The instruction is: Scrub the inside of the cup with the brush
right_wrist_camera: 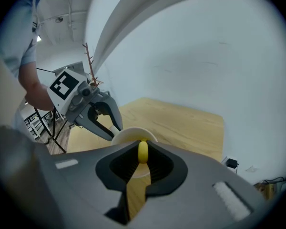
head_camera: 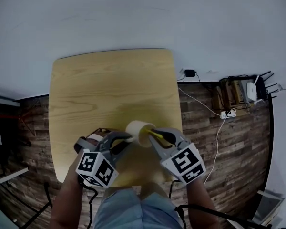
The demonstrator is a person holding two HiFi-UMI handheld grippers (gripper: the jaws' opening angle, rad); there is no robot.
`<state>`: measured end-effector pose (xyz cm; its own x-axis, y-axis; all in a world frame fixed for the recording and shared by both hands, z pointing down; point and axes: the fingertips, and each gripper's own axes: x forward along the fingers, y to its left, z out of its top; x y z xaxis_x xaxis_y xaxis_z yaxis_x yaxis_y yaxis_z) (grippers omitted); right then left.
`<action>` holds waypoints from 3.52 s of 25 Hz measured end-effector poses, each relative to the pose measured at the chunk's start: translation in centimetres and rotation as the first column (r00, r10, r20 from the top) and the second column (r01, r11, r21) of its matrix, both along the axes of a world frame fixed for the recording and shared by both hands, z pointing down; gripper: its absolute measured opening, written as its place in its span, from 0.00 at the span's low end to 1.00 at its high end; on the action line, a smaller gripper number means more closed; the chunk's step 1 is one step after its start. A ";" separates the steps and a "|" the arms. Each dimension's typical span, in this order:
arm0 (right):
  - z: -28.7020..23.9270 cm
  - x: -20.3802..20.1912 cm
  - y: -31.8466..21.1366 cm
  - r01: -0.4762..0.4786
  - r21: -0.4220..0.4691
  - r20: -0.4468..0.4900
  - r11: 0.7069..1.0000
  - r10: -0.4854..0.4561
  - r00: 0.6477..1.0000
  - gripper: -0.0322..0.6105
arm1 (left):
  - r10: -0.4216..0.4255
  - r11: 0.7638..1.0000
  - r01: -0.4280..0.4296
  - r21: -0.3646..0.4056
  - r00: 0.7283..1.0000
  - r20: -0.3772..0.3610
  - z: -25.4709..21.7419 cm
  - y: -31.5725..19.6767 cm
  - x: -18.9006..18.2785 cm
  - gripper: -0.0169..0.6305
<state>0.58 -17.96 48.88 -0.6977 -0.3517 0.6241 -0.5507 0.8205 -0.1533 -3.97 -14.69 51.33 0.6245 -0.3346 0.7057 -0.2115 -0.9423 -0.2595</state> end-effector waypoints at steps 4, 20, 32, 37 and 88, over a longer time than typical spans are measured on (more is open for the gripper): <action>0.4 0.3 0.2 -0.016 -0.029 -0.007 0.999 0.016 1.000 0.11 | -0.001 1.000 0.001 0.022 1.000 0.028 0.0 -0.1 0.0 0.14; 1.4 2.8 4.2 -0.063 -0.235 -0.139 0.970 0.031 0.990 0.11 | -0.012 0.999 0.008 0.049 0.995 0.097 -0.2 0.9 1.2 0.14; 0.0 1.9 4.8 -0.099 -0.288 -0.001 0.953 0.103 0.995 0.11 | 0.017 0.995 -0.030 0.097 0.992 0.127 -0.9 1.0 3.1 0.14; -1.2 2.3 3.6 -0.142 -0.243 0.020 0.960 0.151 0.988 0.11 | 0.037 0.995 -0.049 0.091 0.991 0.131 -0.9 1.5 3.3 0.14; 0.0 7.4 4.6 -0.243 -0.264 -0.036 0.934 0.242 0.970 0.11 | 0.003 0.992 -0.021 0.126 0.991 0.134 -1.3 1.1 3.9 0.14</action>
